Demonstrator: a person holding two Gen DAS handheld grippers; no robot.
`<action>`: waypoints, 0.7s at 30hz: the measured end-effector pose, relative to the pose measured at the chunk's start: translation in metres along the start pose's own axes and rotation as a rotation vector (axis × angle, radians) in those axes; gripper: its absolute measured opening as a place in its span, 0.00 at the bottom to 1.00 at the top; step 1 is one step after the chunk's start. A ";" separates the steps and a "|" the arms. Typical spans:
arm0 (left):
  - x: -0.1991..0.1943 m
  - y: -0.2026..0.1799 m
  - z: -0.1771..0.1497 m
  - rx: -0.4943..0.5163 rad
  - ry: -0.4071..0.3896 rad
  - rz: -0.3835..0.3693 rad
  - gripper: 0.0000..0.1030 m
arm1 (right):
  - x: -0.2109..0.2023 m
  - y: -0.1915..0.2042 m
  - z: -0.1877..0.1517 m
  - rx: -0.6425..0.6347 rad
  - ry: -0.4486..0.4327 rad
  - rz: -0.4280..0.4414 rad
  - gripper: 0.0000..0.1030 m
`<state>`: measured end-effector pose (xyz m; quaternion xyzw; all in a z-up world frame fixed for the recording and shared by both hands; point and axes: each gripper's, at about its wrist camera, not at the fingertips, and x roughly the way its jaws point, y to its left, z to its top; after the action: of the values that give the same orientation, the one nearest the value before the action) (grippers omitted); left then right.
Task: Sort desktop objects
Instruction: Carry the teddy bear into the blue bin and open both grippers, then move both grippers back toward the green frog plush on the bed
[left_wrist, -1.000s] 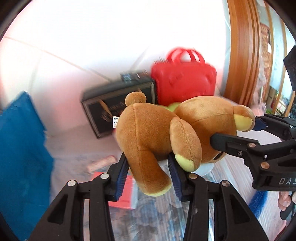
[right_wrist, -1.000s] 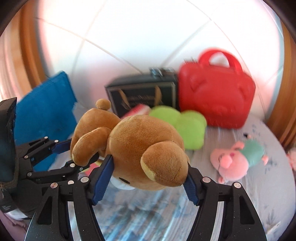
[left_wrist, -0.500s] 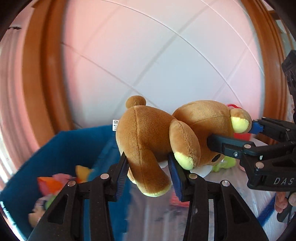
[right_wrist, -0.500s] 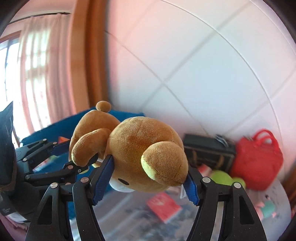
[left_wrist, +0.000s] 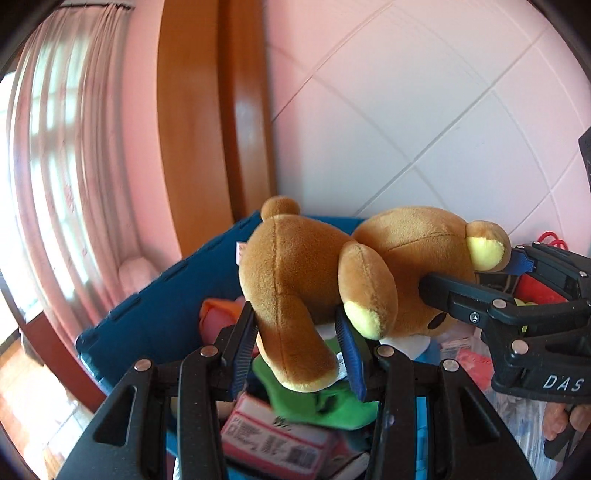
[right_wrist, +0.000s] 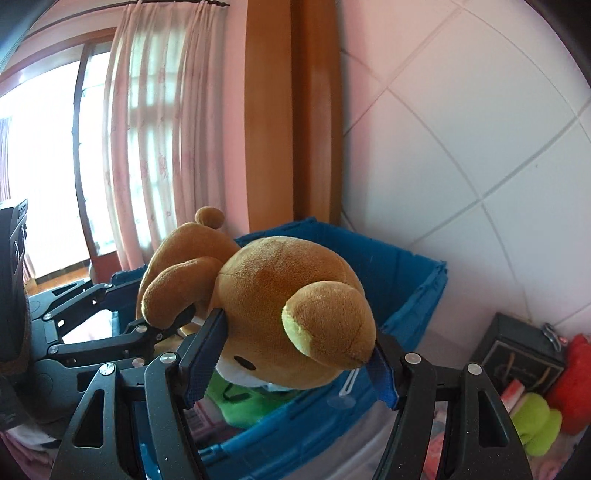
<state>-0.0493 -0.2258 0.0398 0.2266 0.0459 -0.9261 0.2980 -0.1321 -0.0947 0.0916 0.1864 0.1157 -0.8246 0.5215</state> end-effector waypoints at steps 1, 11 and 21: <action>0.007 0.006 -0.003 -0.007 0.020 0.010 0.41 | 0.012 0.006 -0.001 0.002 0.023 0.000 0.69; 0.008 0.034 -0.018 -0.050 0.027 0.045 0.45 | 0.038 0.025 -0.015 -0.035 0.054 -0.098 0.91; -0.045 -0.047 0.001 -0.005 -0.133 -0.056 0.76 | -0.054 -0.036 -0.031 0.002 -0.048 -0.310 1.00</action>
<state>-0.0436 -0.1638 0.0588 0.1625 0.0348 -0.9470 0.2748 -0.1379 -0.0229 0.0869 0.1472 0.1298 -0.8995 0.3903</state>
